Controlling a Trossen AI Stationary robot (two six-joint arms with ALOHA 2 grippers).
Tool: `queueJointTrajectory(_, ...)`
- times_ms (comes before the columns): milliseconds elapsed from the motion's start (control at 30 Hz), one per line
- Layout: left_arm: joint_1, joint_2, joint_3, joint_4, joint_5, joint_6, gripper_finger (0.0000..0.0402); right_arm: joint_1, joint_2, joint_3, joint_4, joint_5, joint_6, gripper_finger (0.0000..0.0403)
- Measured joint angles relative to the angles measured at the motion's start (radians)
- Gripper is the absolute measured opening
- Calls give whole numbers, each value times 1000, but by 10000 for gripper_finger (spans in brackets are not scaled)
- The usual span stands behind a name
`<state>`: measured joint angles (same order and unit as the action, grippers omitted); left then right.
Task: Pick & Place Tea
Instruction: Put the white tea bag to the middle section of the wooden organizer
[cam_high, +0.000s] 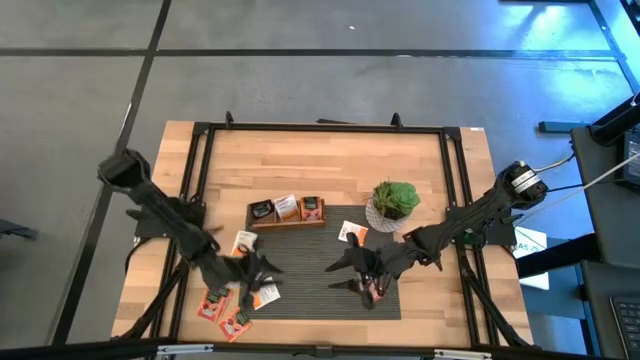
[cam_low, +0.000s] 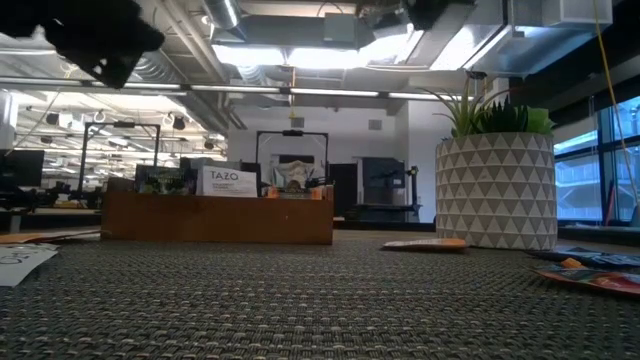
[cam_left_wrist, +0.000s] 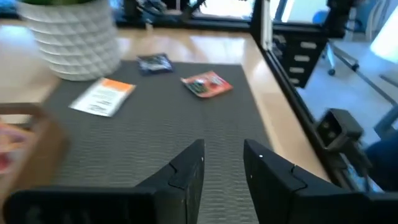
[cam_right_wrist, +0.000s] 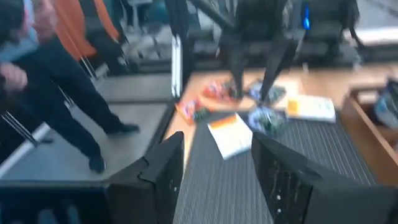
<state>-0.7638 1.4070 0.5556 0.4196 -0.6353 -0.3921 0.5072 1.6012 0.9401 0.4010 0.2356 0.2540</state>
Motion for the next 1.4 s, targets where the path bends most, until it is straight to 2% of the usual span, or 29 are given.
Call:
queueJointTrajectory(267, -70, 229, 186, -139, -4, -187, 109, 0, 152, 2, 276, -1, -48, 189)
queueJointTrajectory(433, -95, 265, 232, -304, -17, -342, 109, -4, 229, 74, 272, -2, -47, 189)
queueJointTrajectory(567, -114, 261, 233, -427, -19, -506, 111, -19, 295, 159, 214, -48, -30, 189)
queueJointTrajectory(733, -121, 265, 233, -489, 11, -624, 108, -47, 394, 306, 27, -82, 44, 189)
queueJointTrajectory(900, -120, 265, 233, -499, 88, -650, 110, -72, 497, 452, -135, -107, 55, 189)
queueJointTrajectory(1033, -120, 265, 233, -509, 182, -732, 111, -85, 558, 542, -244, -111, 53, 189)
queueJointTrajectory(1400, -126, 261, 237, -678, 329, -1045, 110, -106, 581, 573, -274, -133, 30, 189)
